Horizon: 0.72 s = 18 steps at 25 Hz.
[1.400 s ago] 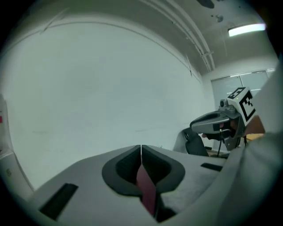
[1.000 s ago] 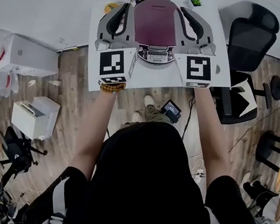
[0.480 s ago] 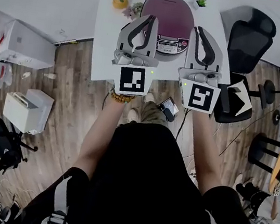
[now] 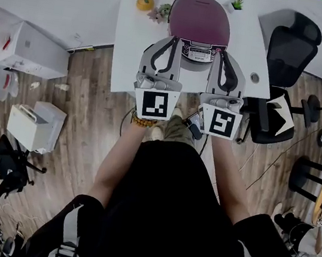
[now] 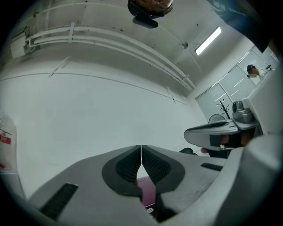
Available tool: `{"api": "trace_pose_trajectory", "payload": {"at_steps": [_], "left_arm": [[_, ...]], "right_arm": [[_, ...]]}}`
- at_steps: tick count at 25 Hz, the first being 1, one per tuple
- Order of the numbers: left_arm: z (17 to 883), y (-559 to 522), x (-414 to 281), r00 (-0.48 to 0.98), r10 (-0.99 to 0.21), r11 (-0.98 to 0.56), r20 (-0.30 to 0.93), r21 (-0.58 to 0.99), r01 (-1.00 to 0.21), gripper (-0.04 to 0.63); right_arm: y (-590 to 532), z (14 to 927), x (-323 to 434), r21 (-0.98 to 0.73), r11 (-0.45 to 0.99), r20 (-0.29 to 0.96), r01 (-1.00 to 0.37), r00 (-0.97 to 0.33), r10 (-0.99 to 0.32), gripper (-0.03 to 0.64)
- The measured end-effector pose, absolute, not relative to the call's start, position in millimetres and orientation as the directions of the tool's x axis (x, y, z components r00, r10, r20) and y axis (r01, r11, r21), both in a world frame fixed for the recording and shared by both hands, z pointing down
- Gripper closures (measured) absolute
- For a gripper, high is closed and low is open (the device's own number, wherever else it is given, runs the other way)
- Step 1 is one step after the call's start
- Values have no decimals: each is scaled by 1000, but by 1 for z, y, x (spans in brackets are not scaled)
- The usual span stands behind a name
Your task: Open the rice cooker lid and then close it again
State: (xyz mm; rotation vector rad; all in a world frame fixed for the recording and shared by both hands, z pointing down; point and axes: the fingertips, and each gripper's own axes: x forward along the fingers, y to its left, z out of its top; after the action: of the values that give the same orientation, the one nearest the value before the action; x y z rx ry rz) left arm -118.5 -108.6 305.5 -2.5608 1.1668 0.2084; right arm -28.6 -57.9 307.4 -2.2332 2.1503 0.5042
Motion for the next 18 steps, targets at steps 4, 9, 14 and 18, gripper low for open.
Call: {"api": "trace_pose_trajectory", "payload": {"at_steps": [4, 9, 14, 18], "left_arm": [[328, -105, -120, 657, -719, -623, -225, -211, -754, 571], [349, -98, -123, 663, -721, -635, -202, -189, -749, 571], [368, -95, -122, 664, -731, -650, -161, -131, -748, 571], [380, -89, -119, 677, -726, -668, -118, -113, -736, 571]], "right_arm": [[-50, 328, -31, 208, -70, -212, -976, 25, -977, 577], [-43, 348, -37, 229, -55, -182, -972, 13, -983, 577], [-40, 356, -43, 235, -35, -174, -971, -7, -985, 578], [-34, 367, -39, 255, -22, -137, -967, -14, -990, 578]]}}
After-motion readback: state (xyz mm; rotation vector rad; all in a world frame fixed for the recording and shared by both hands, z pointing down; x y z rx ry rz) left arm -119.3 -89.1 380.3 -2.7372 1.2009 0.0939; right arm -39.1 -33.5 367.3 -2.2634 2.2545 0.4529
